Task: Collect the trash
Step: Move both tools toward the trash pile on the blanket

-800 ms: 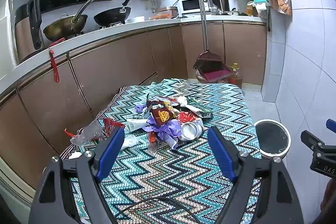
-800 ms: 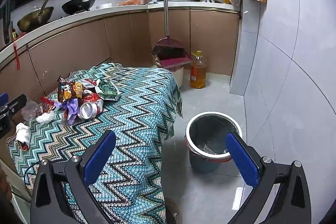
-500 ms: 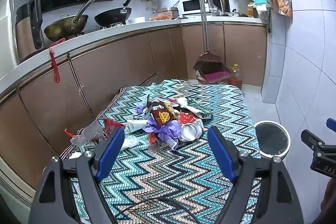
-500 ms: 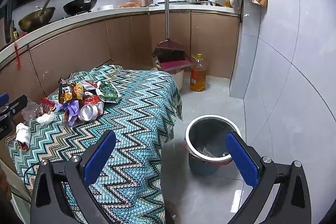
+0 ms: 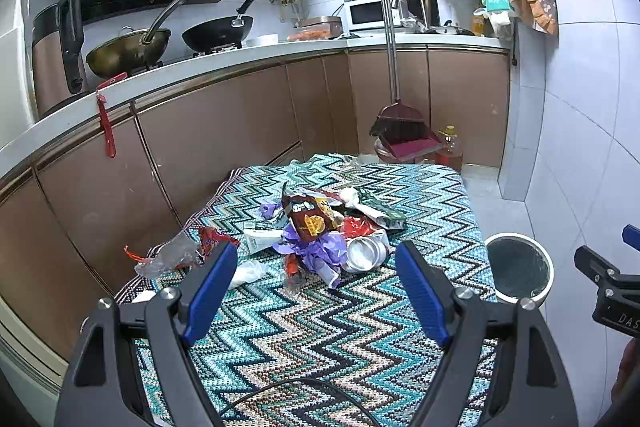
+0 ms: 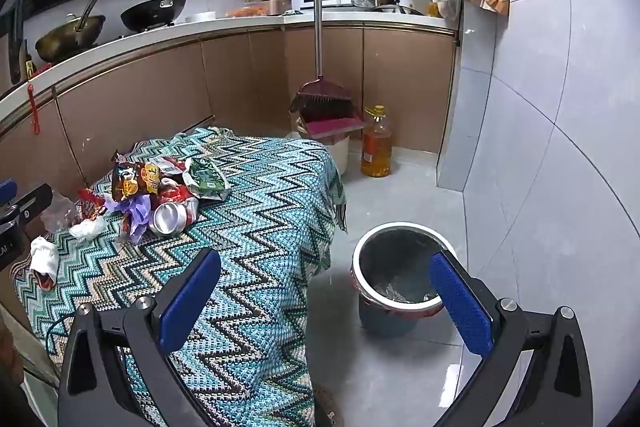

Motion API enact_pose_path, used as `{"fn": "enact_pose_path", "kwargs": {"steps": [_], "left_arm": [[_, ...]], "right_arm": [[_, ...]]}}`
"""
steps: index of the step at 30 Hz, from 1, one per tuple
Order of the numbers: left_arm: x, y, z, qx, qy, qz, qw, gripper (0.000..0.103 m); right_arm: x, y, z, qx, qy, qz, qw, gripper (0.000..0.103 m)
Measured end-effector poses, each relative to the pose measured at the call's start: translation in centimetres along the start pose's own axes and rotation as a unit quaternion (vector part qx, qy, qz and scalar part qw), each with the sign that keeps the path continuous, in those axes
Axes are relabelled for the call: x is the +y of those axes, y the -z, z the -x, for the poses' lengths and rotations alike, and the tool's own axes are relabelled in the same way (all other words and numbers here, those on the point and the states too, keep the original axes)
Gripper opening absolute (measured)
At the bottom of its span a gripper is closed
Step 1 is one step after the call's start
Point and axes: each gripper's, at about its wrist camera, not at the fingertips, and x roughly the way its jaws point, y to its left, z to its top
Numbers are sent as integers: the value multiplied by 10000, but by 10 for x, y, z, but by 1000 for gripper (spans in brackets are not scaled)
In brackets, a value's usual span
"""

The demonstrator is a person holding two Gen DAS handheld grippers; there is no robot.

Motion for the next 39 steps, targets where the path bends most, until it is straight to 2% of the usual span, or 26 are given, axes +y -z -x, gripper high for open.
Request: {"fn": "enact_pose_path", "kwargs": {"steps": [12,16,21,34,39], "left_arm": [[6,0,2,-142,-1,106,9998,80],[7,-1,-1,-22,148,144,9998,80],[10,-1,-3,26,153,211,9997,80],[34,-4,-17,132,-35,560,9983,80],[54,-4,-26,150,-147,802,9966,80]], "right_arm": [[5,-3,1,-126,79,114,9998,103],[4,-6,2,-191,44,89,9998,103],[8,-8,0,-231,-71,122,9996,103],[22,-17,-7,-265,-268,333,9987,103],[30,-24,-18,-210,-508,409,9977,103]]}}
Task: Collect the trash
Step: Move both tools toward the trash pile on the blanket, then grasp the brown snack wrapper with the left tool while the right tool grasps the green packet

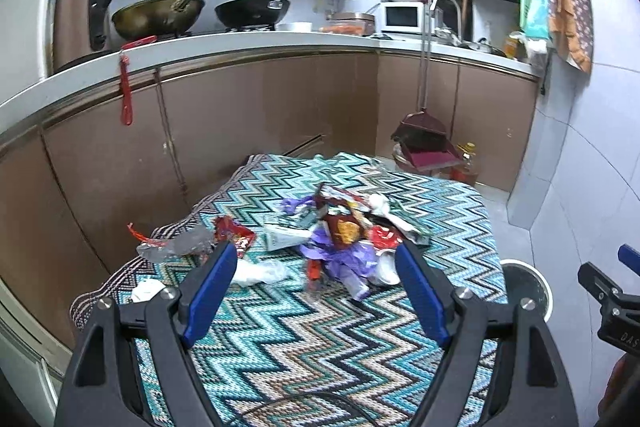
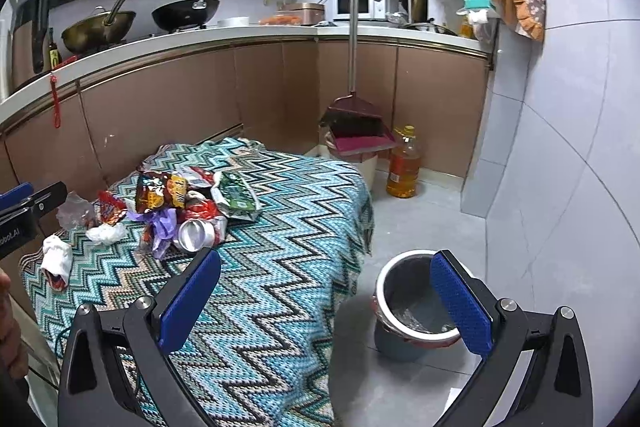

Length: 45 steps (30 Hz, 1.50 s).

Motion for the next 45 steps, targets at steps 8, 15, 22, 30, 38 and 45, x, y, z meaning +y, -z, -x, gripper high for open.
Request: {"fn": "enact_pose_path", "kwargs": {"steps": [8,15,22,30,38,45], "left_arm": [[4,8,-26,287,-138,-108,9994,80],[9,24,-47,553,32,3,9985,80],[54,24,-63,657,28,595,9961,80],[52,0,-103,880,589,590,9926,79],[27,-28,-174,1325,1093,611,9832,79],[15,-28,-212,1689,1189,611,9765,67]], "right_arm": [[19,-10,-37,204,-488,53,9986,103],[38,-17,-73,473,-904,109,9947,102],[64,-15,-110,880,-1466,204,9851,86],[81,-18,-148,1160,-1895,338,9744,67],[91,-50,-217,1460,-2176,276,9647,63],[111,-63,-282,1895,-2117,446,9577,77]]}}
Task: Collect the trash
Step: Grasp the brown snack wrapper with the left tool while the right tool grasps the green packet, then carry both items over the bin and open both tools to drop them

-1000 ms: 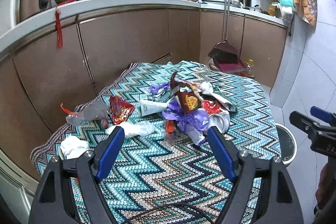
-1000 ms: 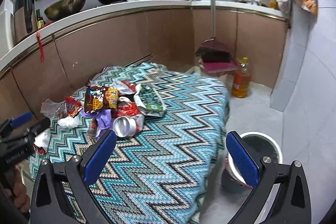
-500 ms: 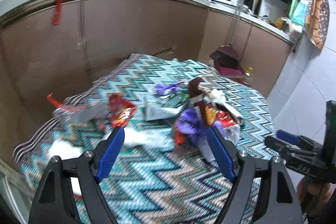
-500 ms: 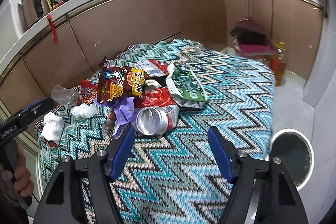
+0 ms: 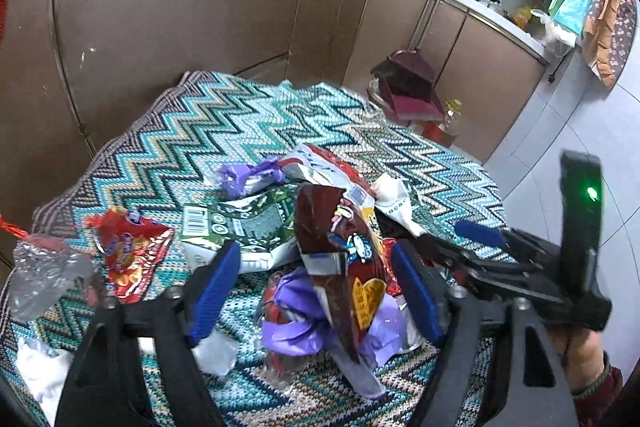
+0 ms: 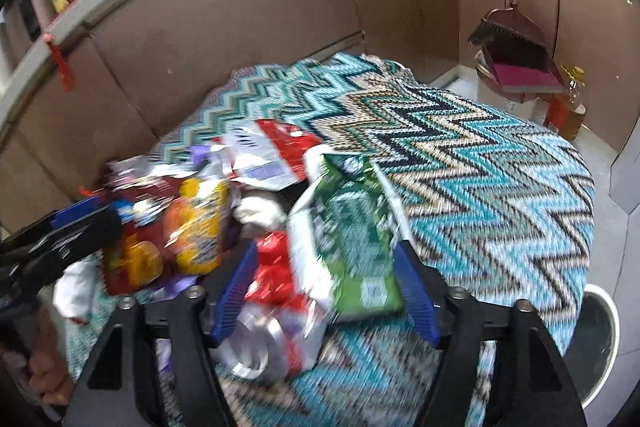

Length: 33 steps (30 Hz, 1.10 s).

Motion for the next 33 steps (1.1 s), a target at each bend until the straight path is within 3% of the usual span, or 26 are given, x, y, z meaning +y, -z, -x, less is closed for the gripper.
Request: {"fn": "enact_pose_path", "kwargs": {"steps": [2,7,10,11,14,15,20,26,33], "left_arm": [[0,-1,-8,121,70,39,9999,54],[0,-1,-18,270,227,105,9993,32],[-2,-1,-17,246,296,127,9992,26],[-2,-1,-15,233,341,124,9991,23],[-5,-2,-8,166,439,117,9988,15],[-6,-3,-4,126,457,108,9988,15],[-12,-5,20,-81,449,63,9989,14],[-18,-9,48,-311,387,66,9987,14],[-62,-13,68,-423,550,-240,9973,13]], "right_arm": [[-6,-7,-12,121,-6,-40,9999,77],[-19,-21,-37,486,-84,-177,9986,79],[-25,-27,-45,613,-194,-294,9975,76],[-25,-28,-45,627,-225,-287,9974,71],[-27,-30,-44,689,-361,-356,9963,16],[-29,-30,-42,685,-406,-417,9960,14],[-33,-24,-25,520,-462,-415,9967,14],[-27,-18,22,-9,-565,-281,9980,14],[-51,3,79,-447,-522,-465,9965,14]]}}
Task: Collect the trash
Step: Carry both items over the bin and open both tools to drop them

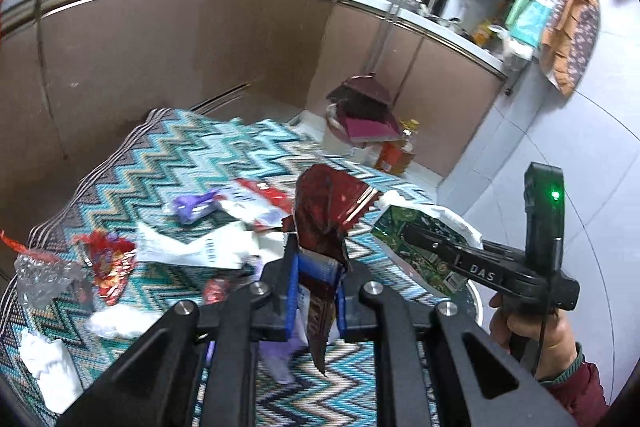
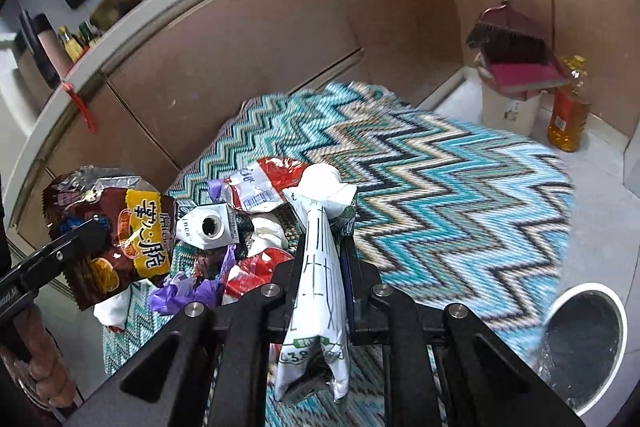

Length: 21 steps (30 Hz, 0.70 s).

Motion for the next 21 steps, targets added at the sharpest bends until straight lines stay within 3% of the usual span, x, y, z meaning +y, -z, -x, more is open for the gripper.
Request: {"fn": "enact_pose_path", "kwargs": {"steps": [5,10,16,21], "left_arm": [[-51,-4,-14,164,354,-267,9989,13],[-125,0,-47,458,752,-720,9935,13],[-213,15,-103,944,1059,-1227,9823,13],[-266,30,-153,1347,1163,-1471,9730,14]], "right_arm": [[-49,18,53,-273,374,-346,9983,14],[-113,45,99,-363,1126,-773,9900,14],[-186,76,113,-203,1748,-1331,9753,14],[-236,98,104,23,1978,-1811,9634,14]]}}
